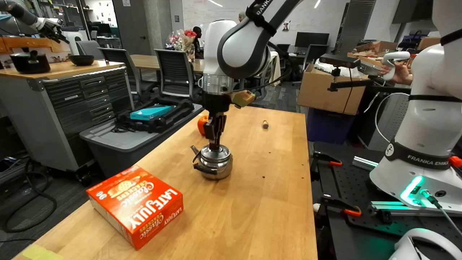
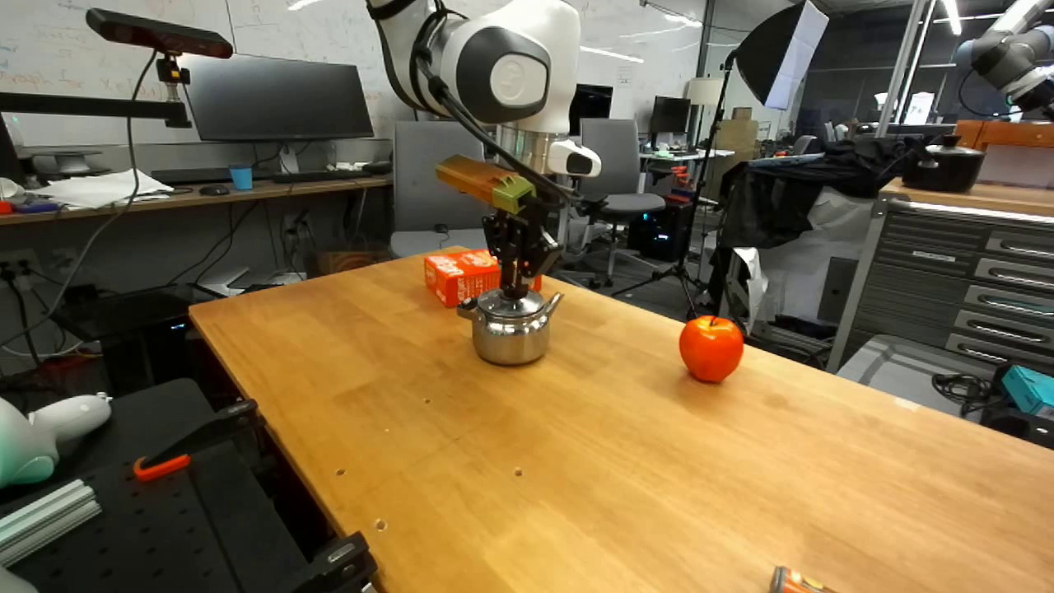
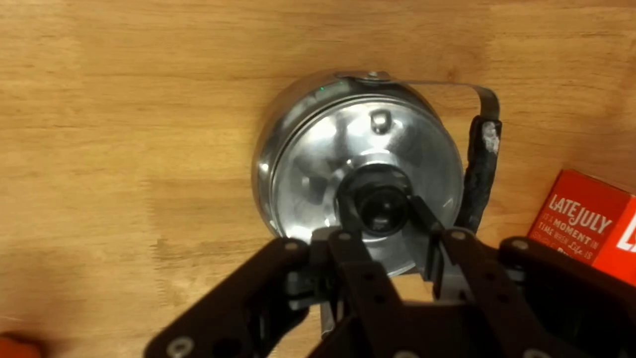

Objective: Take the lid from the table and put it on the kettle

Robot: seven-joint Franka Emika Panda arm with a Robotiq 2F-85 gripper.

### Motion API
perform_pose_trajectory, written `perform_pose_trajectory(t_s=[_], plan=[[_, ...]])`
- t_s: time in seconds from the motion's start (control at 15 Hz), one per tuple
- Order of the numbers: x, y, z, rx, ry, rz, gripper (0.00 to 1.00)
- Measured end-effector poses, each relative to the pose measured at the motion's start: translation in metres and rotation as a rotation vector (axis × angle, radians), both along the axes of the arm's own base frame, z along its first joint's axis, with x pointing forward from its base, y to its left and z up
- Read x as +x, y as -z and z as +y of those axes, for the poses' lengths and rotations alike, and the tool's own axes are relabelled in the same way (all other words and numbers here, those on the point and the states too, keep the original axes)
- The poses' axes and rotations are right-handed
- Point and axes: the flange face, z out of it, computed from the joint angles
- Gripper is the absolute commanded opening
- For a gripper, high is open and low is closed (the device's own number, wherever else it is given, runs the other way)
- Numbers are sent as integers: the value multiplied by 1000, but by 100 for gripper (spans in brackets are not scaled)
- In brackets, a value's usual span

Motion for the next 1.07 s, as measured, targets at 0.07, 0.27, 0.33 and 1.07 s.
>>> perform_pose_trajectory(t_s=[0.07,0.27,0.33,1.07], plan=[[0,0,0,0,-1,0,68],[1,-1,3,3,-4,-4,91],[2,-2,4,5,-4,-6,99],[4,-22,5,16,-20,-31,100]])
